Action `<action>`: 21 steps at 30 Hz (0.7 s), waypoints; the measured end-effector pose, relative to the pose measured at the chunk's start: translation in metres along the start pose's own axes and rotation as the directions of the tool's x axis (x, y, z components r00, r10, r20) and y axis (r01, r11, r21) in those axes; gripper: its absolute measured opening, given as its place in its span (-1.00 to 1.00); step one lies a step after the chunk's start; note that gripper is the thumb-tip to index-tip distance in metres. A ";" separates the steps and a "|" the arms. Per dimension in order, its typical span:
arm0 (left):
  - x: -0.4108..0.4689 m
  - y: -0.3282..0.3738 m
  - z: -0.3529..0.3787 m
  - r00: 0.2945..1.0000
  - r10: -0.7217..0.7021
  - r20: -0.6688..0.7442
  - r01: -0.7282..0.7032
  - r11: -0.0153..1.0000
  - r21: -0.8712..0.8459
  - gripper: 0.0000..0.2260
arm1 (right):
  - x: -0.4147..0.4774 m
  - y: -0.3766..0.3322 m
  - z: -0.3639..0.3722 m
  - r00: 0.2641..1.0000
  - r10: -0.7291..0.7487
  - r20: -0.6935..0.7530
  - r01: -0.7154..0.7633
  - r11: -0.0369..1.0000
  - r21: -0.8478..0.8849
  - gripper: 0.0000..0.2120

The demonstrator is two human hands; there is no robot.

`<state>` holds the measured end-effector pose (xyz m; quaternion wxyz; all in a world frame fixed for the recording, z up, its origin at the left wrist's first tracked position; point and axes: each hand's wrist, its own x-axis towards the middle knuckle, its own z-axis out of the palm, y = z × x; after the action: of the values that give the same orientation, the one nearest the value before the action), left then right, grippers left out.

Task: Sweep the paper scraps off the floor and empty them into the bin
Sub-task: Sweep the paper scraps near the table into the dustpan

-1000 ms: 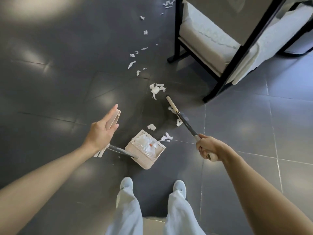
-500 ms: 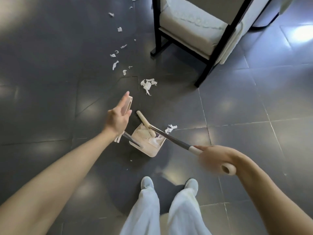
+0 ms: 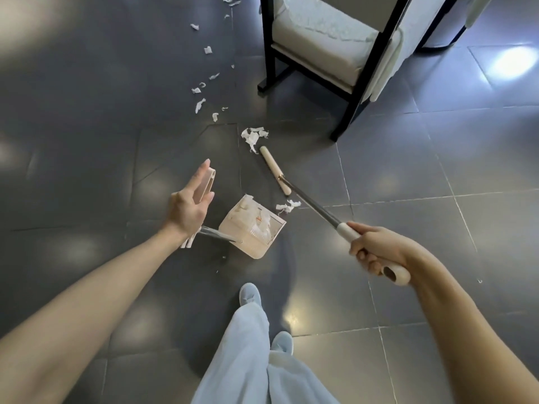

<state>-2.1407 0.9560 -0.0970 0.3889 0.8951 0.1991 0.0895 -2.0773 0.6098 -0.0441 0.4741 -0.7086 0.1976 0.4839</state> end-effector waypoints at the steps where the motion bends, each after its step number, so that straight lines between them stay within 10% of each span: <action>1: -0.012 0.001 -0.002 1.000 -0.004 -0.006 0.004 1.000 -0.004 -0.41 | 0.002 0.008 0.001 1.000 -0.012 -0.027 0.011 1.000 -0.017 -0.34; 12: -0.108 -0.001 -0.071 0.987 -0.151 -0.055 0.150 0.989 -0.014 -0.44 | 0.050 0.074 0.039 0.997 0.068 0.034 -0.066 0.996 -0.065 -0.57; 21: -0.178 -0.069 -0.161 0.976 -0.215 -0.035 0.216 0.976 0.035 -0.39 | 0.032 0.100 0.119 0.978 0.132 0.159 -0.128 0.991 -0.035 -0.38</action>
<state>-2.3722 1.0288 -0.0385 0.3759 0.8740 0.3027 0.0567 -2.1963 0.6705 -0.1298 0.4471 -0.6584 0.1988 0.5719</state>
